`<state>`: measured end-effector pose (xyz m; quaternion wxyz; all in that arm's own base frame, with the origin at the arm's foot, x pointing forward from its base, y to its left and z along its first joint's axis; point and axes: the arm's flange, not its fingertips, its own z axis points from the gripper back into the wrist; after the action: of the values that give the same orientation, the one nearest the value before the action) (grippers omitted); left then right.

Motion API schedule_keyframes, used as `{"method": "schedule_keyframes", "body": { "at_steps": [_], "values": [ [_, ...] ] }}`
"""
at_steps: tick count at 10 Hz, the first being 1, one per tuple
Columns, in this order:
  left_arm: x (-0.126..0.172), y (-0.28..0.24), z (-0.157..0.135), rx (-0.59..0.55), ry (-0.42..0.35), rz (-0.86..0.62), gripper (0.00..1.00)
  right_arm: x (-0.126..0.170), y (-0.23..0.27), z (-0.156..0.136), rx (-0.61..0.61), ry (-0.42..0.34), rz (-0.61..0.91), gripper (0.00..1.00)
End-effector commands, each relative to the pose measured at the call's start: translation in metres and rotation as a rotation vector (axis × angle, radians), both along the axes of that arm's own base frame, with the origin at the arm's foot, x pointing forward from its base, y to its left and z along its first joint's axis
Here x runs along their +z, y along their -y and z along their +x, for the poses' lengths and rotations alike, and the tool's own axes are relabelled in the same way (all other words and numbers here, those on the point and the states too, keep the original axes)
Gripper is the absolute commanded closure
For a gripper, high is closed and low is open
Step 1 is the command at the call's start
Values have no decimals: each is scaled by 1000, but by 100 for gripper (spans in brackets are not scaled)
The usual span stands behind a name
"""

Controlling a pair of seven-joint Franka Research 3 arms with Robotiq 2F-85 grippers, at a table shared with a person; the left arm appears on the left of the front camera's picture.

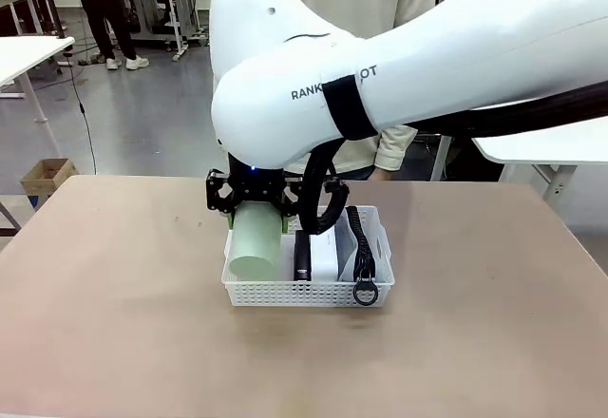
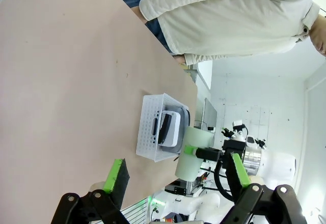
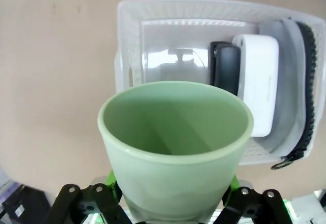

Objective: Efficiently arrange items inside the basket to fit them all.
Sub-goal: Pick up the Reusable plastic cup and place it inside the Organizing basket.

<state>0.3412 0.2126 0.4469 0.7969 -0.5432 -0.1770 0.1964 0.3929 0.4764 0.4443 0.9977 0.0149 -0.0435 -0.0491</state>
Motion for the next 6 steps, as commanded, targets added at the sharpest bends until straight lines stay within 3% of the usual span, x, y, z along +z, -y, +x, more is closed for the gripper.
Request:
{"method": "schedule_keyframes", "body": {
  "at_steps": [1,4,6],
  "values": [
    [3,2,-3,-6,-6,1,0,-8,-14,25,-48,0,-48,13],
    [3,2,-3,-6,-6,1,0,-32,-18,51,-45,22,-37,13],
    [3,2,-3,-6,-6,1,0,-52,-17,54,-33,-11,-51,13]
  ]
}}
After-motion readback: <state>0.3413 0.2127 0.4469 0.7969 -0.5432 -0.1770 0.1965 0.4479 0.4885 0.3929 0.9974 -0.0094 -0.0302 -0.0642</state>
